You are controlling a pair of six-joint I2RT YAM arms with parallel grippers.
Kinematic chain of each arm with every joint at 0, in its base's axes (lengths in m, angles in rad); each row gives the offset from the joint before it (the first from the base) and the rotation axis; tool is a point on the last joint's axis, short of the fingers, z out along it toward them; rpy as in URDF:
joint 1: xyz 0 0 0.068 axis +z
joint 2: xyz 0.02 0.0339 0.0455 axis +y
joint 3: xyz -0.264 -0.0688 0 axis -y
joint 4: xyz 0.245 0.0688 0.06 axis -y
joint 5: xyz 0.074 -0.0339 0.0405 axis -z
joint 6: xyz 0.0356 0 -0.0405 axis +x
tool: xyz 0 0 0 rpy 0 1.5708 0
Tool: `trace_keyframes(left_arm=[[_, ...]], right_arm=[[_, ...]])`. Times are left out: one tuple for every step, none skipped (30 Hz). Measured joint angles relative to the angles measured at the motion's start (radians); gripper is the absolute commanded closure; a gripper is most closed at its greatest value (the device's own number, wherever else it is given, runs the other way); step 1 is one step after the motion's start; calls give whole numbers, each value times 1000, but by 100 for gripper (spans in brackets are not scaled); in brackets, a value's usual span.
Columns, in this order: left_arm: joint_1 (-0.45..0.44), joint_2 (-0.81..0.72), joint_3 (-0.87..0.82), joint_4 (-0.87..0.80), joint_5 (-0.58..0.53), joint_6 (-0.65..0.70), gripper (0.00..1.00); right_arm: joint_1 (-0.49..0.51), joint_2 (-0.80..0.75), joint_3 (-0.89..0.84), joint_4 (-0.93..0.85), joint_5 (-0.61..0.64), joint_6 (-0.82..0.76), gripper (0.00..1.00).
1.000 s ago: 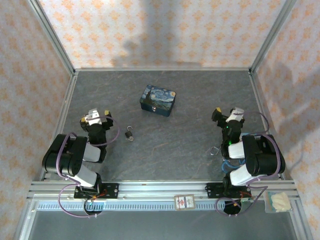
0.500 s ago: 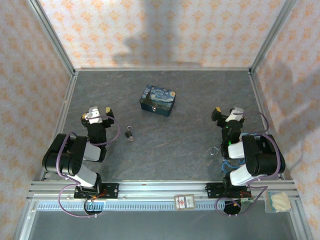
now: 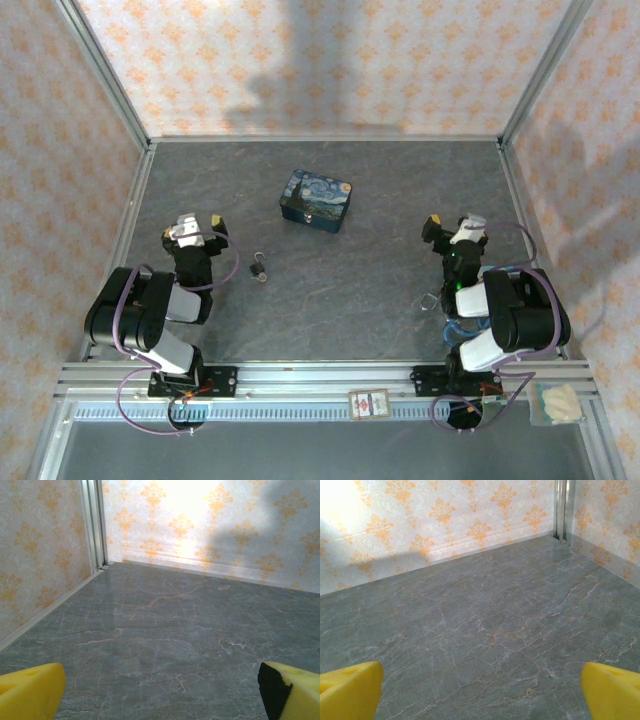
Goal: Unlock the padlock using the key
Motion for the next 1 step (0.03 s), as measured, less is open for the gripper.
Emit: trace_keyframes(left_arm=[[0,0,0,-1,0,0,1]], right_arm=[[1,0,0,0,1,0,0]])
